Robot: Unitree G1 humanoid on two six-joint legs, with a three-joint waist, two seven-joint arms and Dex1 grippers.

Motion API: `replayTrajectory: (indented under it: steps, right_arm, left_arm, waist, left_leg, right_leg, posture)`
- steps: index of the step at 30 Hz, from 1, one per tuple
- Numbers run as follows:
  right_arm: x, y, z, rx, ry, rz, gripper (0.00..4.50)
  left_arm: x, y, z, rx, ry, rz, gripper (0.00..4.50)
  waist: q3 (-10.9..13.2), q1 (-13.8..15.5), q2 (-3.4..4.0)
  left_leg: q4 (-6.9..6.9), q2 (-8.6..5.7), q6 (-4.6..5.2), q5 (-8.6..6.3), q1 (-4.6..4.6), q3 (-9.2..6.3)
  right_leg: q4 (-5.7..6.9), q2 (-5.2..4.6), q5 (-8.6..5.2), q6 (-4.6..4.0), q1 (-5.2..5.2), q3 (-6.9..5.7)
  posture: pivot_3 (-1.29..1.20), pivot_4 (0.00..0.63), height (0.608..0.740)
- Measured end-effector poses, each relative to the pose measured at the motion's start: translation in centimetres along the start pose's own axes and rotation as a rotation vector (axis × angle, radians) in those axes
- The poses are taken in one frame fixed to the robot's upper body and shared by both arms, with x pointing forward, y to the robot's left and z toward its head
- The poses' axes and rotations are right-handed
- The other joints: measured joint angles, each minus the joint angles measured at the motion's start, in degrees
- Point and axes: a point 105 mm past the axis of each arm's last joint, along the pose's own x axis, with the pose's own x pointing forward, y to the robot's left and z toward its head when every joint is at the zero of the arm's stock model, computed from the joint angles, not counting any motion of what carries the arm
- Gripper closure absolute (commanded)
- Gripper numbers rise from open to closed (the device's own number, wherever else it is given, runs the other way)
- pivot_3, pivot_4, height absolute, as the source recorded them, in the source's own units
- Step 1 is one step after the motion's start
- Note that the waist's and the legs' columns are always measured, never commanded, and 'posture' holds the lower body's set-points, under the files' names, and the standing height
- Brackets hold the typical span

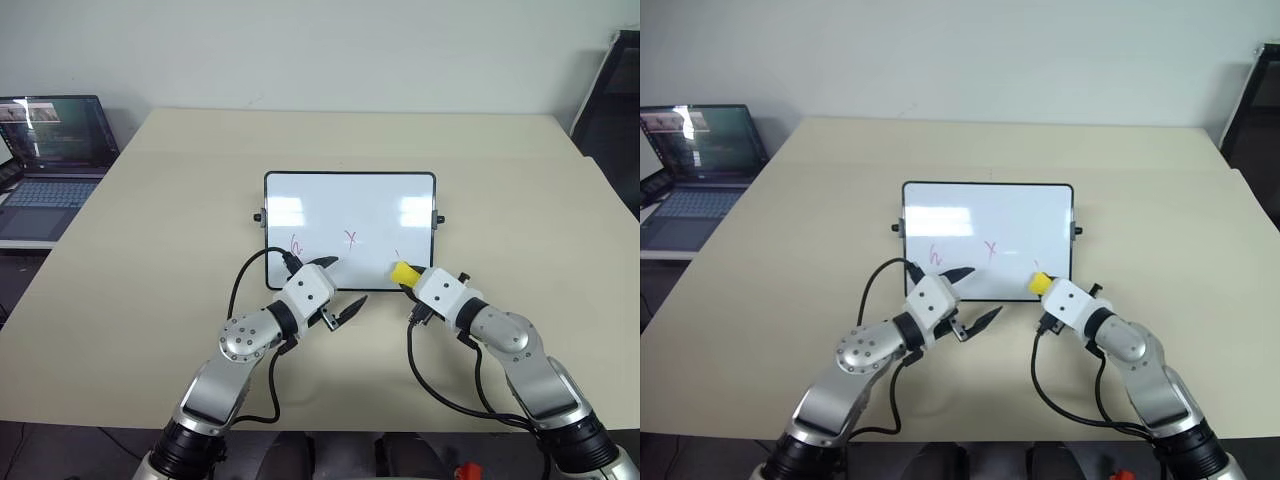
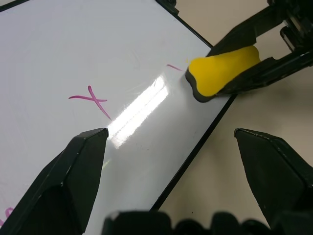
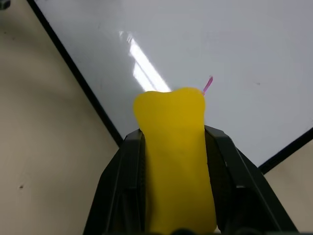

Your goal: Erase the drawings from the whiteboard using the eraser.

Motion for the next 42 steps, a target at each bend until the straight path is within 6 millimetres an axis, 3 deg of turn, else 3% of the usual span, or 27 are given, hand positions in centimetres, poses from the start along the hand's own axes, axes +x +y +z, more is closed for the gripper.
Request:
replayTrajectory:
  steps: [9,19,26,31,42]
  right_arm:
    - [-0.2,-0.2,0.0,0.063,0.000,-0.024,3.20]
    - [0.8,-2.6,4.4,0.104,-0.216,-0.168,3.20]
    - [2.2,-2.7,2.8,0.032,-0.095,-0.151,3.20]
    - [1.8,-2.8,2.5,0.021,-0.047,-0.151,3.20]
    - [-0.2,-1.1,0.9,0.050,0.052,-0.084,3.20]
  left_arm:
    - [0.2,0.0,0.3,0.000,-0.012,-0.002,0.00]
    - [0.3,0.1,0.4,0.003,-0.014,-0.003,0.00]
    - [0.2,0.0,0.3,0.000,-0.010,-0.001,0.00]
    - [0.2,0.0,0.2,-0.003,-0.005,0.001,0.00]
    - [0.3,-0.1,0.2,-0.007,-0.004,0.000,0.00]
  waist:
    - [0.00,0.01,-0.01]
    - [0.02,-0.10,0.01]
    - [0.01,-0.09,0.01]
    - [0.00,0.04,-0.01]
    - [0.00,0.03,-0.02]
  left_leg:
    - [0.00,-0.01,0.00,0.01,0.02,-0.01]
    - [-0.03,0.00,-0.12,0.08,-0.33,0.03]
    - [-0.03,0.00,-0.09,0.06,-0.28,0.02]
    - [0.00,0.00,-0.04,0.04,-0.20,-0.03]
    - [0.00,-0.01,-0.03,0.04,-0.15,-0.04]
  right_leg:
    - [0.01,0.00,0.00,0.00,0.02,0.00]
    - [-0.04,0.01,0.00,0.00,-0.36,0.01]
    - [0.00,0.01,0.00,0.00,-0.34,0.01]
    - [0.05,0.01,0.00,0.00,-0.22,-0.02]
    - [0.04,0.01,0.00,0.00,-0.15,-0.02]
  posture:
    - [0.00,0.150,0.740]
    - [0.00,0.150,0.740]
    - [0.00,0.150,0.740]
    - [0.00,0.150,0.740]
    - [0.00,0.150,0.740]
